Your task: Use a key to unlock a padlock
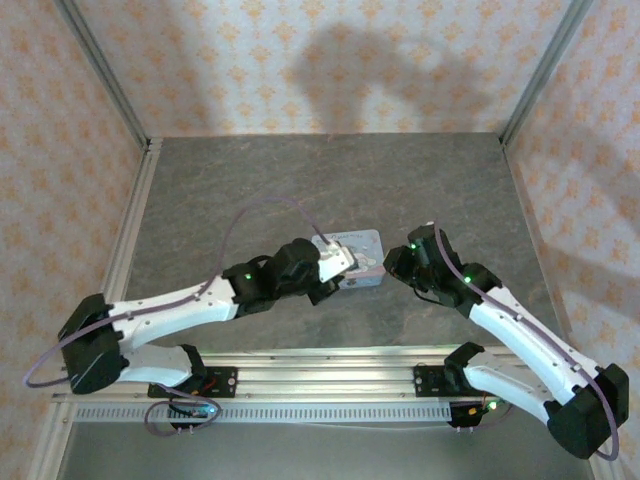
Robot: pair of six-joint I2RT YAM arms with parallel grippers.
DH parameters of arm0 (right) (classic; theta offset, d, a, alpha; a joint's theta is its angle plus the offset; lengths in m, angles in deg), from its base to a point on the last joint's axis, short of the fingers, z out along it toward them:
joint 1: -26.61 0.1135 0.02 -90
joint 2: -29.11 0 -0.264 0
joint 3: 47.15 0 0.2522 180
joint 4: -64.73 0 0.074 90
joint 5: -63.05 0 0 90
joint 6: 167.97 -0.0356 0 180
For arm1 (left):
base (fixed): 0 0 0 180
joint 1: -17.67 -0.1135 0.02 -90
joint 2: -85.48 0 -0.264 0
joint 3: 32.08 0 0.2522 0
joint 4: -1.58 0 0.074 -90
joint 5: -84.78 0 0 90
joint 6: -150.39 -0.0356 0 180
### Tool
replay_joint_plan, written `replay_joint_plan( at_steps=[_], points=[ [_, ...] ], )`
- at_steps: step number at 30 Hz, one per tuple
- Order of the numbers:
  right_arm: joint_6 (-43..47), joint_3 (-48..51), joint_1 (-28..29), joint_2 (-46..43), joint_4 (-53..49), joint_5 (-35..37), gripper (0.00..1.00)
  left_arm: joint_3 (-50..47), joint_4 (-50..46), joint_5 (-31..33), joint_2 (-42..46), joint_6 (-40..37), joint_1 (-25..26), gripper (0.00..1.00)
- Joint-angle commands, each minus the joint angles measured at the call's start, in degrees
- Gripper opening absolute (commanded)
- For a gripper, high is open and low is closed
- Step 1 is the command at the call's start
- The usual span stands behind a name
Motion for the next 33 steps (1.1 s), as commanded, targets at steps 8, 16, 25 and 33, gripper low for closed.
replay_joint_plan(
  at_steps=[8,16,25,33],
  points=[
    [3.4,-6.14,-0.49,9.69,1.2,0.92,0.32,-14.85,-2.83,3.86,17.87,17.33,-16.08,0.0],
    [5.35,-7.33,-0.49,15.09,2.41,2.48,0.33,-23.27,-2.57,0.62,21.13,25.11,-27.55,0.0],
    [7.14,-8.78,-4.3,17.82,1.47,1.15,0.35,-24.9,4.83,-3.84,11.15,28.41,-34.09,0.0],
    [8.35,-6.2,-9.71,15.71,0.04,0.27,0.42,-21.69,7.31,-3.05,0.49,30.27,-34.09,0.0]
  ],
)
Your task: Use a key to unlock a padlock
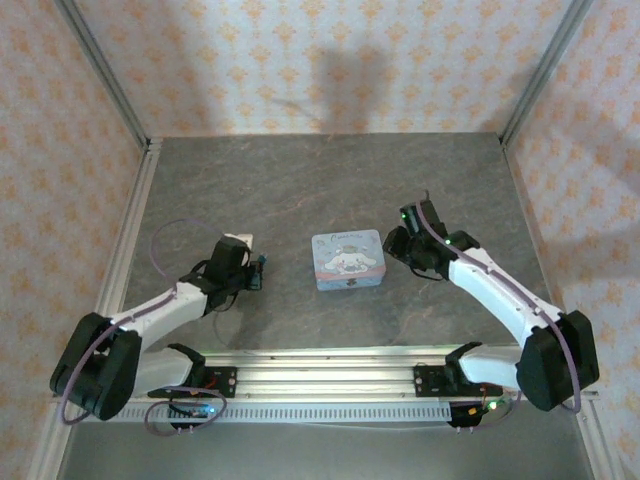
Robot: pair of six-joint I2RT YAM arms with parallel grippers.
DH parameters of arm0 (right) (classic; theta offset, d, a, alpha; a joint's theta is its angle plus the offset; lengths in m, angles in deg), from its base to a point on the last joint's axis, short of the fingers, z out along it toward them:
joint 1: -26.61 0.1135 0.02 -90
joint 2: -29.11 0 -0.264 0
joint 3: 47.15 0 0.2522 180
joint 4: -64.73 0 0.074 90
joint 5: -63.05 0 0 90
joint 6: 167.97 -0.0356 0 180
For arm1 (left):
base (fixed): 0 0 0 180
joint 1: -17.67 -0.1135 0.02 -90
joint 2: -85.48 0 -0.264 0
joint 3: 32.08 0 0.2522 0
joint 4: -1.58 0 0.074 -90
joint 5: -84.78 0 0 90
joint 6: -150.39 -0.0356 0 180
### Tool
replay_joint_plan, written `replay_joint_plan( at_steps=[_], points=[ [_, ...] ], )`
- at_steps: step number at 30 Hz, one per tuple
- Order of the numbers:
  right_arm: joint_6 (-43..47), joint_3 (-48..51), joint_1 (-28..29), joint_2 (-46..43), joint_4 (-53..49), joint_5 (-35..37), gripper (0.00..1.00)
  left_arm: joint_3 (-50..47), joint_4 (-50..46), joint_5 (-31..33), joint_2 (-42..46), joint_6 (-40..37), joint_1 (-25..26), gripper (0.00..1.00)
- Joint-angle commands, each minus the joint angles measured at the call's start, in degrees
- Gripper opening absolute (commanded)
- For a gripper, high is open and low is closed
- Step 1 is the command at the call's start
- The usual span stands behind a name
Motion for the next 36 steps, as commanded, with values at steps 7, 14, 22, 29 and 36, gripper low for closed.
replay_joint_plan(
  at_steps=[7,14,22,29,36],
  points=[
    [2.2,2.1,-4.63,-5.56,-3.01,0.14,0.58,4.19,-1.45,1.17,-4.12,1.25,-0.38,0.2],
    [4.64,0.76,-7.15,-8.29,-5.12,3.42,0.67,7.25,-8.23,3.61,-0.51,-0.32,-0.38,0.37],
    [9.78,1.69,-7.76,-12.72,-4.83,22.55,0.88,15.35,-19.91,12.26,5.12,-6.0,-0.41,0.56],
    [22.89,9.38,-8.75,-16.49,9.75,35.22,0.99,21.57,-19.3,20.96,5.83,-11.48,-3.75,1.0],
    [29.8,20.18,-15.07,-14.22,30.98,30.76,0.99,13.87,-1.64,18.23,7.17,-17.39,-12.07,1.0]
  ],
)
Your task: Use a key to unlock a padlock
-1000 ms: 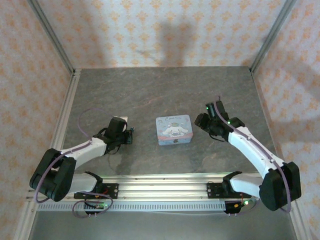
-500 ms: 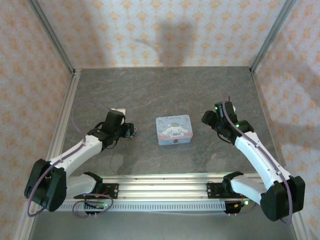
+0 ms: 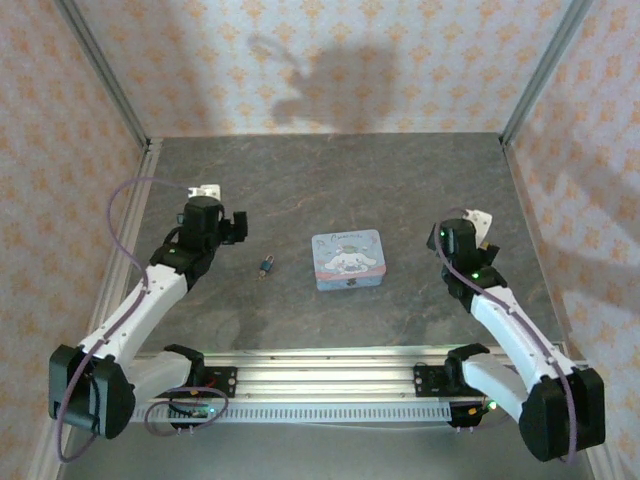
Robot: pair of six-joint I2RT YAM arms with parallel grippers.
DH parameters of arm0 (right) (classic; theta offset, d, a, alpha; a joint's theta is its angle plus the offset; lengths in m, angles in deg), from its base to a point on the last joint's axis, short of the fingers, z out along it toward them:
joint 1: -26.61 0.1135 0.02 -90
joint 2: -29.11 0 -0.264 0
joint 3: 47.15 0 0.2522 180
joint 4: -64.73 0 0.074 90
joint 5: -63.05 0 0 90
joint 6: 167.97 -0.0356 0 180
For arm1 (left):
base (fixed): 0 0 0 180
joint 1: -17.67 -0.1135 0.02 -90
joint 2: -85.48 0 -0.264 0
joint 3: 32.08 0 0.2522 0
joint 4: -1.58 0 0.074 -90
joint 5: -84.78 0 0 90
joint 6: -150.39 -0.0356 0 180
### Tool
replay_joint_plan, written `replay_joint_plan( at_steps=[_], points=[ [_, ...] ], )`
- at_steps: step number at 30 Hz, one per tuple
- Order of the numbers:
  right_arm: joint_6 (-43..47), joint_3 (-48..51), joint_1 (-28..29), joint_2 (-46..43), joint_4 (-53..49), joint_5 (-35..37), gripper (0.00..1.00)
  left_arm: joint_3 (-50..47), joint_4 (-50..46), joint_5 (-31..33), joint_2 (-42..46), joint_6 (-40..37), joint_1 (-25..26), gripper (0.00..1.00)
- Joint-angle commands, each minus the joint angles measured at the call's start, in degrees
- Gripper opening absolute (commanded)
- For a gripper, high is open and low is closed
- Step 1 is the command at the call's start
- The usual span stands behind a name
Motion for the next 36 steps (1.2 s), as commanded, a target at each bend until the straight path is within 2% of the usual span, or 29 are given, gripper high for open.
replay_joint_plan(
  at_steps=[1,3,7,9,13,15,18,21,25,26,27,28,29,36],
  points=[
    [4.22,3.93,-3.18,1.16,14.54,-0.61,0.99,-6.02,12.34,0.57,0.1,-7.54,-2.74,1.0],
    [4.68,7.07,-4.51,2.19,21.31,-0.89,0.99,-10.24,18.65,2.11,-0.33,-10.12,-3.34,1.0],
    [6.01,12.63,-5.09,6.82,37.66,-1.6,0.99,-19.28,34.52,4.01,-0.3,-8.54,-5.04,1.0],
    [6.51,13.29,-5.05,10.37,42.63,-2.68,0.99,-23.27,42.2,4.25,-0.74,-8.2,-5.64,1.0],
    [7.1,13.53,-5.02,17.42,50.21,-5.27,0.99,-26.98,49.53,5.35,-2.16,-9.76,-6.28,1.0],
    [7.61,12.0,-5.02,17.96,47.5,-5.64,0.99,-28.75,52.56,3.38,-2.59,-9.18,-6.6,1.0],
    [10.67,13.42,-5.11,19.14,52.81,-5.14,0.99,-30.91,60.88,1.2,-7.07,-8.38,-6.6,1.0],
    [12.12,15.05,-5.55,22.32,59.77,-5.11,0.99,-28.64,62.19,-1.9,-12.29,-8.96,-6.59,1.0],
    [12.39,13.92,-5.75,32.87,68.22,-4.27,0.99,-24.56,60.58,-3.95,-18.66,-9.76,-6.61,1.0],
    [12.62,12.01,-5.71,34.37,67.3,-3.15,0.99,-23.8,60.4,-3.96,-20.1,-9.85,-6.6,1.0],
    [11.37,9.26,-5.82,33.5,59.71,-2.43,1.0,-22.95,60.1,-4.27,-21.84,-10.1,-6.66,1.0],
    [10.15,8.8,-7.25,32.45,57.17,-5.04,0.99,-21.89,60.2,-4.2,-23.48,-10.24,-6.59,1.0],
    [9.71,9.33,-8.07,33.09,59.27,-5.43,0.99,-20.39,56.07,-3.97,-22.86,-9.3,-6.95,1.0],
    [9.85,9.25,-8.1,32.56,58.39,-5.59,0.99,-19.01,54.54,-3.02,-23.41,-7.12,-8.39,1.0]
  ],
)
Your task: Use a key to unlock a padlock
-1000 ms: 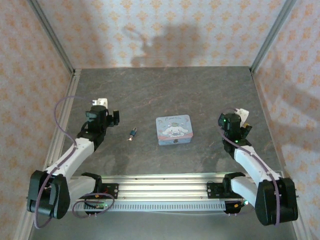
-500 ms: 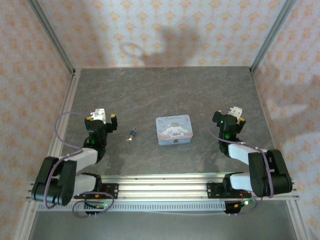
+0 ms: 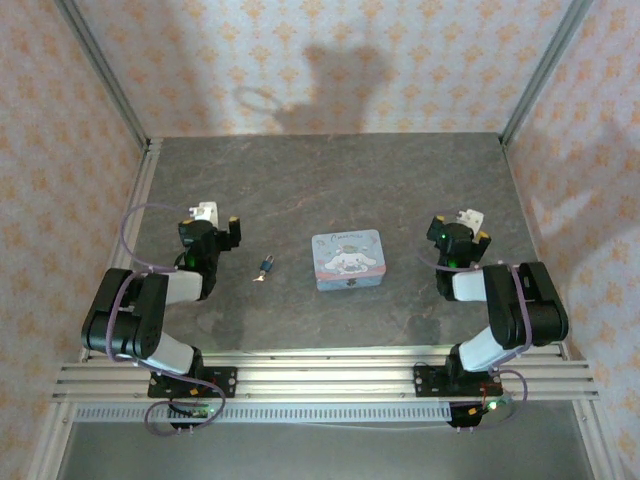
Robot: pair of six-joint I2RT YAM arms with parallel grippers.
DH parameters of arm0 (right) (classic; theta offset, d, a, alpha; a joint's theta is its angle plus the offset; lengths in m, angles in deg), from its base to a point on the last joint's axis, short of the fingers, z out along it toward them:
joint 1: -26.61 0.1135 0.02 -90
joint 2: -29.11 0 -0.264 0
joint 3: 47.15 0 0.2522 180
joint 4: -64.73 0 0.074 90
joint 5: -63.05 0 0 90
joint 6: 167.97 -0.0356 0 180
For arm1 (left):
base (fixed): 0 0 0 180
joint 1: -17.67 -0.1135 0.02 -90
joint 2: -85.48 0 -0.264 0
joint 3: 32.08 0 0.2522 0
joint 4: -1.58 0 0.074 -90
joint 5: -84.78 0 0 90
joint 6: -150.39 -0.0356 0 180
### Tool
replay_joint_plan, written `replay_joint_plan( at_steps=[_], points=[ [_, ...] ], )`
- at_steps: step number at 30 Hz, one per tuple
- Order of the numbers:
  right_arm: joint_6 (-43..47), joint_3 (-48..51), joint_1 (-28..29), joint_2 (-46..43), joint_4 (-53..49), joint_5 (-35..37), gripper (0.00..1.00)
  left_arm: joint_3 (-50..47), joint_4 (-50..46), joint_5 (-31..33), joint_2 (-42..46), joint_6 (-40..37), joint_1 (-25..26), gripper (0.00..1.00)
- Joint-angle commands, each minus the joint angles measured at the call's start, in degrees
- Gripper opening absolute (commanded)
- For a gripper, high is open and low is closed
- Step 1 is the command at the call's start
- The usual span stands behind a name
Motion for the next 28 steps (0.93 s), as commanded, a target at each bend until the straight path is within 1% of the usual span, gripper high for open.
replay_joint_plan(
  at_steps=[1,28],
  points=[
    [-0.71,-0.81,-0.1,-1.02,-0.16,-0.37,0.99,0.75,-1.05,0.57,-0.01,0.93,-0.26,1.0],
    [-0.57,-1.18,0.07,-0.68,-0.55,-0.54,0.99,0.93,-1.34,0.32,0.0,1.03,-0.28,1.0]
  ],
)
